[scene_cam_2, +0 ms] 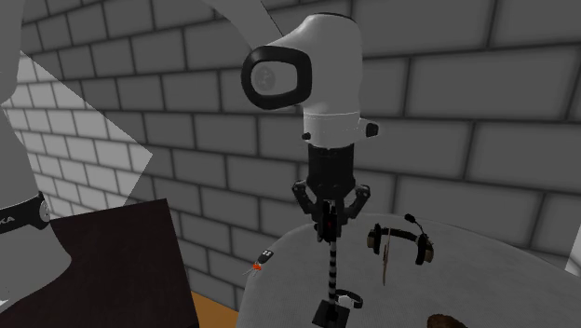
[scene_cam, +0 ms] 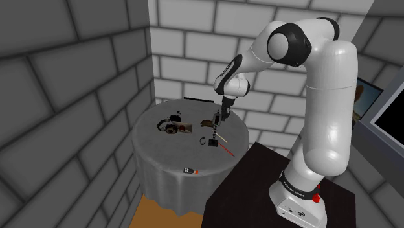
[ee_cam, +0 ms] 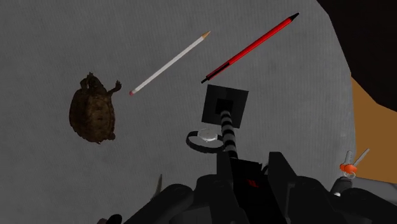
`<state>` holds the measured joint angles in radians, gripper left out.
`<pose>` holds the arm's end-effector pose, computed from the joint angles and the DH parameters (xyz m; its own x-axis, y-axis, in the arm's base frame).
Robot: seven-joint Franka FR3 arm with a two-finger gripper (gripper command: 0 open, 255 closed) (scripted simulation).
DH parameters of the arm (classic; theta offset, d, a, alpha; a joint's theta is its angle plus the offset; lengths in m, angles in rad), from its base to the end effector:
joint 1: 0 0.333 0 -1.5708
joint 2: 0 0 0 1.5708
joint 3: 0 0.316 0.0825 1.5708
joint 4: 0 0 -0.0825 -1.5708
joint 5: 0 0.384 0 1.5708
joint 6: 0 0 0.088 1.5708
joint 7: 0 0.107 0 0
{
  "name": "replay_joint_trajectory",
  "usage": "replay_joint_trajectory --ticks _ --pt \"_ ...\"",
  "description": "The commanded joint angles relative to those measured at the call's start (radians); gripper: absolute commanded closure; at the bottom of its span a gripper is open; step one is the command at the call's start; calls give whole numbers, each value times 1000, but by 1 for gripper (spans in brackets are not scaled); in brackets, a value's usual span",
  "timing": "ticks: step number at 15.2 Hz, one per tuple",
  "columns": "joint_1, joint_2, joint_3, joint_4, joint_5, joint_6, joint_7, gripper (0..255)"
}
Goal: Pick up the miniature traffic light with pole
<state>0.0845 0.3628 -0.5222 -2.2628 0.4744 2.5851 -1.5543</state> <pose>0.4823 -0.2401 0.2217 0.7315 0.6768 0.0821 0.6776 -0.7351 0.0226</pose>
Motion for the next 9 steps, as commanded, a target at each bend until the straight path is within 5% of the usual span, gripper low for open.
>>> replay_joint_trajectory --ticks 1,9 --pt "13 -24 -18 0 -28 -21 21 255" --pt "57 -122 -77 1 -137 -98 102 255"
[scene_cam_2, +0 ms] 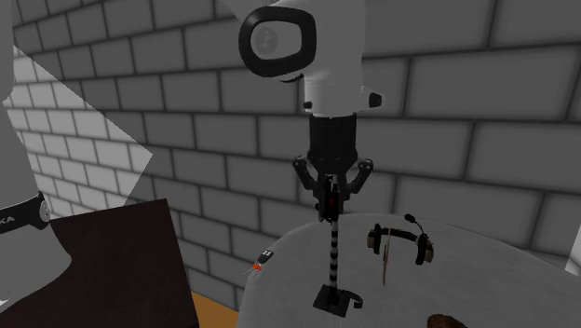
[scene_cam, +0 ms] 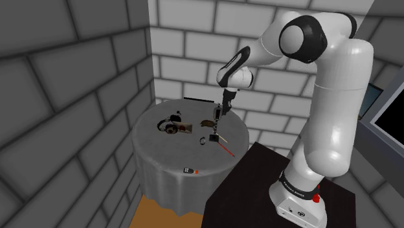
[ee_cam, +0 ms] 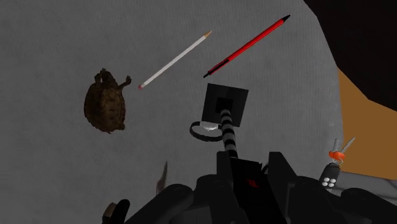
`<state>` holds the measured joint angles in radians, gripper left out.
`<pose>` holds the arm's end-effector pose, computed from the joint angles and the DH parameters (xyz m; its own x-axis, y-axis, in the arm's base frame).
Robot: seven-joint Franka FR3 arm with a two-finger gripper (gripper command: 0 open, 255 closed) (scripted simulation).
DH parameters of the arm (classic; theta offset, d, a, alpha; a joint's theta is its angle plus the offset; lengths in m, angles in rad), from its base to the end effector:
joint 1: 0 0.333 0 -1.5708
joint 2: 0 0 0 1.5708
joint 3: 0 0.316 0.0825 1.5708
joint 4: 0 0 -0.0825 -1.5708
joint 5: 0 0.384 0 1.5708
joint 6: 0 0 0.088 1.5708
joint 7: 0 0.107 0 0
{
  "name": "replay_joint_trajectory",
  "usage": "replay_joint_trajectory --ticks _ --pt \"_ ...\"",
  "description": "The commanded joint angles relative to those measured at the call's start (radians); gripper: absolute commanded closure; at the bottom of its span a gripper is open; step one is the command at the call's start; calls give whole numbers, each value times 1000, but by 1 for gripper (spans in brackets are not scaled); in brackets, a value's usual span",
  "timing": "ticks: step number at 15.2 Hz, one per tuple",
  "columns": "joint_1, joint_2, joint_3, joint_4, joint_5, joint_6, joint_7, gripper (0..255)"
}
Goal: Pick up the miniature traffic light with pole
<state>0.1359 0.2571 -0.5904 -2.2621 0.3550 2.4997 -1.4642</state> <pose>0.4837 -0.2399 0.2684 0.7315 0.6769 0.0823 0.6776 -0.7350 0.0226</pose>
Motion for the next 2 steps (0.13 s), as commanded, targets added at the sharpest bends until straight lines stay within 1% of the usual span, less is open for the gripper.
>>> replay_joint_trajectory --ticks 1,2 --pt "6 -18 -10 0 -20 -14 14 255" --pt "6 -18 -10 0 -20 -14 14 255"
